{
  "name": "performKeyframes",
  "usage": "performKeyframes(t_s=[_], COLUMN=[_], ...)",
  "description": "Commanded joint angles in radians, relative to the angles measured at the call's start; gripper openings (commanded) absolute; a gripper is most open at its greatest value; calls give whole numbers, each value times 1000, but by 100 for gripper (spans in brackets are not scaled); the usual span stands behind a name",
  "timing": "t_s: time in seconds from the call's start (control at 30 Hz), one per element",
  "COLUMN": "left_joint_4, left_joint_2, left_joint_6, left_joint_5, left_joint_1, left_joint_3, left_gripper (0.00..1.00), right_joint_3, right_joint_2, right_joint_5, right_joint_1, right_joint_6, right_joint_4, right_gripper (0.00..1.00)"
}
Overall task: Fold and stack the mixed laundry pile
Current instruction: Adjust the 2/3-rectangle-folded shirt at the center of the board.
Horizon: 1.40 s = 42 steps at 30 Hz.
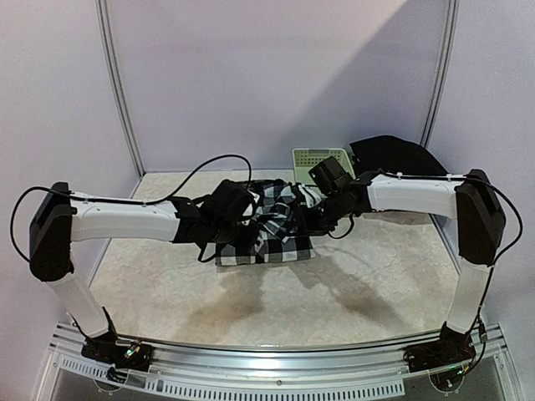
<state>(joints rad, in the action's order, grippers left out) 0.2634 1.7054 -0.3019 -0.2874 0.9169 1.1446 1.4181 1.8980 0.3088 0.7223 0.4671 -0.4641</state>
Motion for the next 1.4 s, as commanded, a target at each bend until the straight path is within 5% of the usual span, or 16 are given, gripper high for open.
performKeyframes(t_s=[0.0, 0.23, 0.53, 0.87, 1.37], left_joint_4=[-96, -192, -224, -246, -325], left_joint_2=[38, 138, 183, 209, 186], left_joint_6=[-25, -15, -27, -29, -37], left_joint_5=[32, 19, -4, -2, 24], left_joint_1=[26, 27, 27, 27, 27], left_joint_3=[-55, -78, -108, -134, -194], left_gripper=[28, 22, 21, 20, 18], right_joint_3=[12, 64, 116, 208, 597], right_joint_2=[57, 153, 217, 274, 559], right_joint_5=[60, 98, 83, 73, 149], right_joint_1=[5, 6, 5, -1, -59], right_joint_6=[16, 15, 11, 11, 33], right_joint_4=[77, 82, 73, 91, 75], right_gripper=[37, 37, 54, 50, 49])
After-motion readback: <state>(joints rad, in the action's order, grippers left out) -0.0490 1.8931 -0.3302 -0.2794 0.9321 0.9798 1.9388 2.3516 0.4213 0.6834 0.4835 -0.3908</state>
